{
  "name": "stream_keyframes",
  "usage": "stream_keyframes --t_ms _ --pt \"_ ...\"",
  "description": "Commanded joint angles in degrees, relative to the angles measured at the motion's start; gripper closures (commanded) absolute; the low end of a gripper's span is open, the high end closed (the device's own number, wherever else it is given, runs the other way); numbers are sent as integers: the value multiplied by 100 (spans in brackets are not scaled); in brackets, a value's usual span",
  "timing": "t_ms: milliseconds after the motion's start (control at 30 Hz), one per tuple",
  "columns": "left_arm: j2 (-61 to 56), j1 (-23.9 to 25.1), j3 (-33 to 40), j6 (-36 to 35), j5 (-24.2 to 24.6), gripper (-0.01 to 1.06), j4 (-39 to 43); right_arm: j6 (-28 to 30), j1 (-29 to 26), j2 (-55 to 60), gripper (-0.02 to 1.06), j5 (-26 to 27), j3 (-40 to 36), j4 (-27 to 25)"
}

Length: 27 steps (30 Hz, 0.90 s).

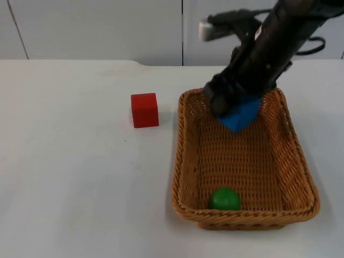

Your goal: Place all geometric objects except the red cube into the basket.

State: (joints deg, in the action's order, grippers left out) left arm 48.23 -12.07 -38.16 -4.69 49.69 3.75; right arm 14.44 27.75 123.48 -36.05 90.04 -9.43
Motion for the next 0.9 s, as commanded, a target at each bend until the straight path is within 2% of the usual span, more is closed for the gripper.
stream_keyframes --t_ms 0,33,67,200,233,300,367,500,733,867 --pt "-27 20 19 -1 -76 0 17 46 26 125 78 48 48 -9" --pt "-27 20 19 -1 -91 0 17 46 26 178 71 36 48 -9" --pt "-27 20 19 -1 -91 0 17 46 26 178 71 36 48 -9" --pt "-27 20 19 -1 -95 0 17 -66 26 217 41 26 38 -31" --pt "-27 20 19 -1 -95 0 17 -66 26 217 41 26 38 -31" --pt "-27 20 19 -1 -95 0 17 -66 26 217 26 11 38 -31" --pt "-27 20 19 -1 -95 0 17 -66 26 217 18 -55 38 -31" --pt "-27 20 19 -1 -95 0 17 0 26 110 16 -67 38 -11" --pt "-27 20 19 -1 -95 0 17 28 26 -729 17 -209 38 26" --pt "-27 20 19 -1 -95 0 17 369 26 -1241 14 -474 38 -37"
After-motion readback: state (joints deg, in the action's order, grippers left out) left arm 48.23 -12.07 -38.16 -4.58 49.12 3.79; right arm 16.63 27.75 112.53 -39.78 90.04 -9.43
